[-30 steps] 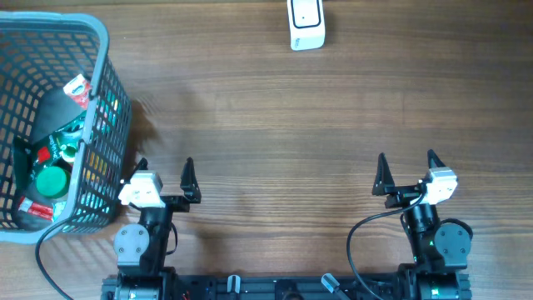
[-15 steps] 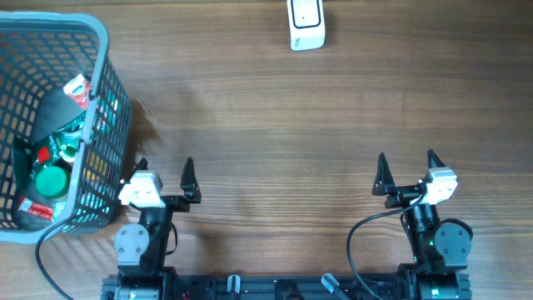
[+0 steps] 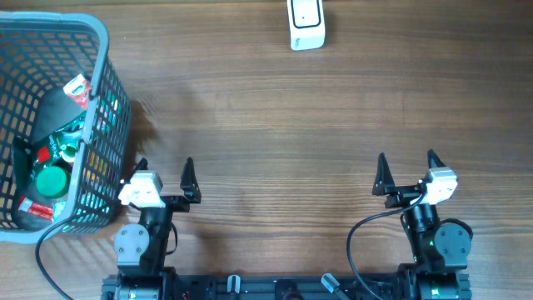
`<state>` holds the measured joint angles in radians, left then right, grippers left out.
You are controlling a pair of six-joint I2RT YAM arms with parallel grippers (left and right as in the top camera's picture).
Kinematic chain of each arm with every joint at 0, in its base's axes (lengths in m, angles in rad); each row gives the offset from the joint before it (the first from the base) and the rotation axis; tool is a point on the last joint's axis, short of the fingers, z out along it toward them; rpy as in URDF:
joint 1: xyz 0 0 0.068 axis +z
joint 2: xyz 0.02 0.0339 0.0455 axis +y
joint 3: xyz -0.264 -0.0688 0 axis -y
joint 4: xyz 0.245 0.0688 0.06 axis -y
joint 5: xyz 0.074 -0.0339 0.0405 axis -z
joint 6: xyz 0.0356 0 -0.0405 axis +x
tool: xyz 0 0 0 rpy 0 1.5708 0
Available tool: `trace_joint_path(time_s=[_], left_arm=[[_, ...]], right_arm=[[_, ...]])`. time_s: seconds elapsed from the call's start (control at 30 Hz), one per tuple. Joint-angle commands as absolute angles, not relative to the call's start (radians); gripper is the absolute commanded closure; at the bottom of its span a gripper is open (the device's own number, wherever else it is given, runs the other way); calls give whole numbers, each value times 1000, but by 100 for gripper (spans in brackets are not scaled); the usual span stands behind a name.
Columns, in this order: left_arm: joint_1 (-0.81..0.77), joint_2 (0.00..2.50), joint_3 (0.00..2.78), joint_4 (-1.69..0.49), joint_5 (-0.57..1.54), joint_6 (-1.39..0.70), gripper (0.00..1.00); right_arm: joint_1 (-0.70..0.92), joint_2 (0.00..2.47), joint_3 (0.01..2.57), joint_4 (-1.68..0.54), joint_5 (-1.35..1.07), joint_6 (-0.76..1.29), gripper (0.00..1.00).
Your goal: Scan the item barcode
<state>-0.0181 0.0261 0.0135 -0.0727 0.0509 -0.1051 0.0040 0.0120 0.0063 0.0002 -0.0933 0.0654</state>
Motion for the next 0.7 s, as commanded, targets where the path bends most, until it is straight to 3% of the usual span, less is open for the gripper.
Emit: trace_joint_path(time_s=[0.0, 0.33, 0.5, 0.67], left_arm=[[-22, 28, 6, -75, 48, -82, 0], [-22, 28, 6, -72, 64, -90, 0], [-22, 28, 6, -70, 72, -259, 0], [-22, 28, 6, -14, 291, -275, 0]], right_arm=[[7, 14, 6, 3, -88, 54, 0], [7, 14, 5, 3, -88, 55, 0], [7, 14, 6, 3, -88, 54, 0], [7, 14, 6, 3, -88, 54, 0]])
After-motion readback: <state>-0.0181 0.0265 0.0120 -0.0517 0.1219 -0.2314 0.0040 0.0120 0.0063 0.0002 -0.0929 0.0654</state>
